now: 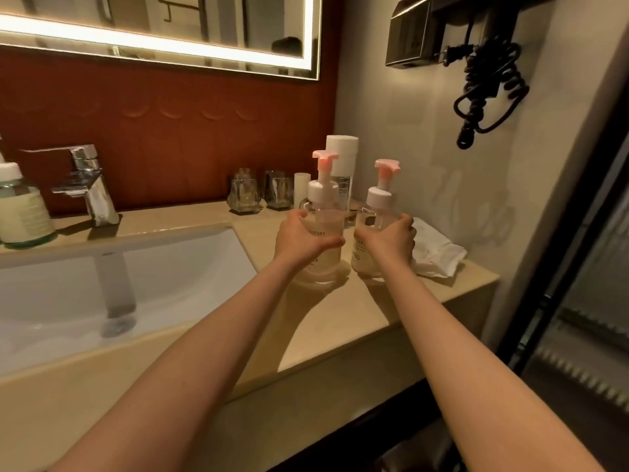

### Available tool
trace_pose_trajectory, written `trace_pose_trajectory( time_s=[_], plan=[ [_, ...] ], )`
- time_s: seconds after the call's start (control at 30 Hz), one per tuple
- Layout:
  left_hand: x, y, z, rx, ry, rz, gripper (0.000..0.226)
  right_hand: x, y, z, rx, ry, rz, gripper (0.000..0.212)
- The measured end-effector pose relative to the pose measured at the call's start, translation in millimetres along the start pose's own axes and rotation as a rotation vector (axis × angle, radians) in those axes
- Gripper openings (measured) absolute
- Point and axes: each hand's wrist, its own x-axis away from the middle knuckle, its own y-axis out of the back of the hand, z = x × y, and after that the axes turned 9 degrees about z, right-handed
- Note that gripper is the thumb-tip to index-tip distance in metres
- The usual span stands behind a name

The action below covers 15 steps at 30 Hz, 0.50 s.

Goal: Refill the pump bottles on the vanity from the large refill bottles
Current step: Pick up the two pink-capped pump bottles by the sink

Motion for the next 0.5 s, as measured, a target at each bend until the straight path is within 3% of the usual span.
trace_pose_trajectory(
  time_s=[0.13, 0.23, 0.3, 0.37, 0.5],
  plan=[
    [0.5, -6.9, 0.8, 0.015, 0.000, 0.014, 0.089, 13.3, -0.3, -0.5, -0.114, 0.148, -0.156, 0.082],
    [-1.0, -7.5, 4.4, 0.008, -0.007, 0.030, 0.089, 35.2, -4.7, 0.5, -0.335, 0.385, -0.254, 0.050],
    [-2.6, -4.7, 7.4, 0.003, -0.011, 0.040, 0.090, 41.9, -13.1, -2.3, -0.359, 0.410, -0.098, 0.043],
    [-2.8, -0.9, 9.9, 0.025, 0.001, 0.077, 0.088, 42.8, -24.9, -4.9, -0.337, 0.387, 0.077, 0.051],
    [-4.3, 15.6, 10.7, 0.079, 0.002, 0.266, 0.094, 45.5, -44.9, -4.5, -0.269, 0.450, 0.210, 0.066]
  ],
)
